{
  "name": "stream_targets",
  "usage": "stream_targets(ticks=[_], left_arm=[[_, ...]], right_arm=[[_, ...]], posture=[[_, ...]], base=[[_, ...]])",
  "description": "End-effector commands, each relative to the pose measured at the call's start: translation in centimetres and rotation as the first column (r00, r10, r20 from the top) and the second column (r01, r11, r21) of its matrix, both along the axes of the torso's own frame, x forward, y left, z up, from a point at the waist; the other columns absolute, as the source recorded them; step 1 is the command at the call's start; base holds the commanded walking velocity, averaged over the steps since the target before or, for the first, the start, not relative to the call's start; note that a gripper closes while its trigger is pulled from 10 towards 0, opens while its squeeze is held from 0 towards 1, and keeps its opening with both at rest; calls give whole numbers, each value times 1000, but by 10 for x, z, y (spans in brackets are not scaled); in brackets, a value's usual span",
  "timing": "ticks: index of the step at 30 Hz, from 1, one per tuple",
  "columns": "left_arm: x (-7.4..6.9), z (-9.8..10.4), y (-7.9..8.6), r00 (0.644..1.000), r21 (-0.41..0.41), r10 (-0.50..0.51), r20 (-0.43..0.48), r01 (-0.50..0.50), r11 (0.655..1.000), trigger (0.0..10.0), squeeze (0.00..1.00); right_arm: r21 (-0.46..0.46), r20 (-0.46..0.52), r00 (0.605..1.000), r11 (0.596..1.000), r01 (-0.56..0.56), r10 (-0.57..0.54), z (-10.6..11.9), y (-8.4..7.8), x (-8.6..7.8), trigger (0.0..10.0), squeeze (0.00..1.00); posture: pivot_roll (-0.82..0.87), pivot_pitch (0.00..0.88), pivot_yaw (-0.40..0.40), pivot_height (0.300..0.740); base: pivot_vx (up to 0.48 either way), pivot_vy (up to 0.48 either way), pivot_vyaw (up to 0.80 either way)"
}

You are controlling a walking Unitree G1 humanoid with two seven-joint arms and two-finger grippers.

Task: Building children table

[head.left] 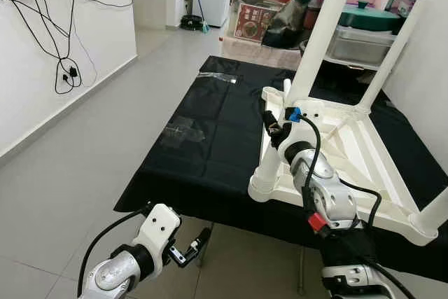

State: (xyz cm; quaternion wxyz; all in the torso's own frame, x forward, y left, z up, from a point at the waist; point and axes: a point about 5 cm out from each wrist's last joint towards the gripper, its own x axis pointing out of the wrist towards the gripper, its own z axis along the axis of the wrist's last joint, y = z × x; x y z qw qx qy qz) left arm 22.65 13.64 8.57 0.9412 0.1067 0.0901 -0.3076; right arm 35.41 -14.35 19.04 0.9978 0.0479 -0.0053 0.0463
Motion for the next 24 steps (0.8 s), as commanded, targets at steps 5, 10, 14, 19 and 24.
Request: stream_targets(ticks=[5,10,14,19,24], left_arm=[[1,-3,-3,1000,2,-11,-7,11,1000,10000,0],[1,-3,-3,1000,4,-11,-6,11,1000,10000,0],[1,-3,-3,1000,4,-12,-6,12,1000,10000,0],[1,-3,-3,1000,4,-11,-4,11,1000,10000,0],[1,-3,-3,1000,3,-13,-4,13,1000,10000,0]], right_arm=[[-15,-71,997,999,31,-32,-17,-7,-3,10000,0],[-15,-64,997,999,30,-31,-17,-7,-3,10000,0],[-14,-60,998,999,29,-30,-16,-7,-3,10000,0],[-12,-43,999,1000,28,-28,-13,-6,-2,10000,0],[-14,-38,999,1000,26,-26,-12,-6,-3,10000,0]], posture=[[47,0,-117,740],[48,0,-117,740],[48,0,-117,740],[49,0,-119,740],[48,0,-118,740]], base=[[0,0,0],[0,0,0],[0,0,0],[0,0,0],[0,0,0]])
